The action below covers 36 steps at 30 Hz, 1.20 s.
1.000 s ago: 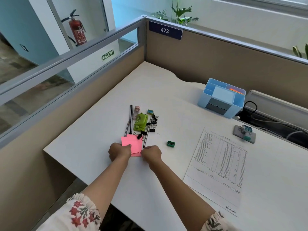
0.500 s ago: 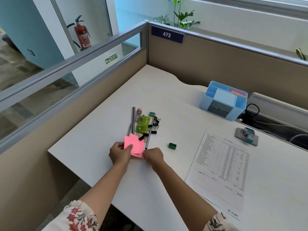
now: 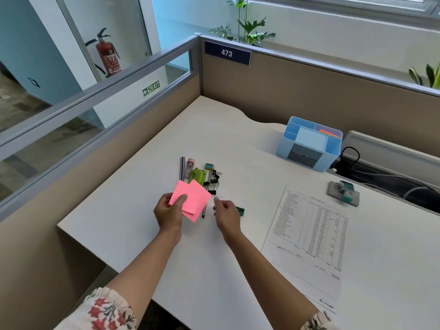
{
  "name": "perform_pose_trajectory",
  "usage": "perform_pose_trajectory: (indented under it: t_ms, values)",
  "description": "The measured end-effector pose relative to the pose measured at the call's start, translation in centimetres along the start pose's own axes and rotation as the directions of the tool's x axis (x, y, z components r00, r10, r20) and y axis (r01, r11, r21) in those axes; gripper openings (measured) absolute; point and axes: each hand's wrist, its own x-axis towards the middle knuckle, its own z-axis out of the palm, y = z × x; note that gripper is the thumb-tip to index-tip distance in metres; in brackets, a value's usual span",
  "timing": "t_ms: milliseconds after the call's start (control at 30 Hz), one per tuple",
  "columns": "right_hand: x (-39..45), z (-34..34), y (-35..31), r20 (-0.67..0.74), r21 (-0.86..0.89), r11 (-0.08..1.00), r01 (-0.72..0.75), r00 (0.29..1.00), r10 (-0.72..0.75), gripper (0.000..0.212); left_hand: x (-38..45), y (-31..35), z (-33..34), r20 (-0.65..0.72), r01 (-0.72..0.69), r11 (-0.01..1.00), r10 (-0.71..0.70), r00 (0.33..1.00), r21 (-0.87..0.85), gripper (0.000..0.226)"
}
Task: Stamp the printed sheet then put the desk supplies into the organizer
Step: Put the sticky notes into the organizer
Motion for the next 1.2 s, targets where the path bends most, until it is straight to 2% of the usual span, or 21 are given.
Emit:
perform_pose_trajectory:
  t_ms: [133, 267, 400, 667, 833, 1000, 1100, 1200]
  values:
    - [0.6, -2.6, -1.8, -0.049, 0.091, 0.989, 0.117, 0.992, -0.112, 0.039, -1.0, -0.2, 2.3, 0.136, 0.006, 1.0, -0.01, 0.991, 0.029, 0.017]
    - [1.9, -5.4, -2.6, 0.011, 0.071, 0.978, 0.195, 0.98, -0.197, 0.026, -1.8, -0.6, 4.7, 0.233, 0.021, 0.999, -0.03, 0.972, 0.041, 0.02]
    - [3.7, -8.0, -2.1, 0.099, 0.035, 0.981, 0.189, 0.976, -0.192, 0.019, -2.2, -1.1, 7.1, 0.271, 0.005, 0.998, -0.024, 0.962, 0.07, 0.018]
    - [5.7, -14.7, -2.4, 0.202, 0.113, 0.987, 0.117, 0.97, -0.138, 0.012, -2.8, -2.1, 13.1, 0.385, -0.03, 0.992, -0.021, 0.923, 0.126, 0.013]
    - [7.3, -18.6, -2.7, 0.117, 0.101, 0.987, 0.126, 0.984, -0.138, 0.012, -2.7, -2.7, 16.2, 0.451, -0.011, 0.989, -0.058, 0.891, 0.149, 0.008]
    - [9.2, -22.2, -2.9, -0.063, 0.006, 0.977, 0.212, 0.975, -0.211, 0.014, -1.6, -3.2, 19.1, 0.466, 0.035, 0.985, -0.112, 0.878, 0.17, 0.009]
    - [10.4, -24.6, -3.5, -0.206, -0.029, 0.957, 0.289, 0.935, -0.289, 0.018, -0.9, -3.6, 20.9, 0.455, 0.075, 0.982, -0.147, 0.878, 0.173, 0.009]
    - [11.5, -26.8, -4.9, -0.356, -0.089, 0.921, 0.379, 0.852, -0.385, 0.02, 0.1, -4.2, 22.7, 0.471, 0.138, 0.974, -0.208, 0.857, 0.18, 0.007]
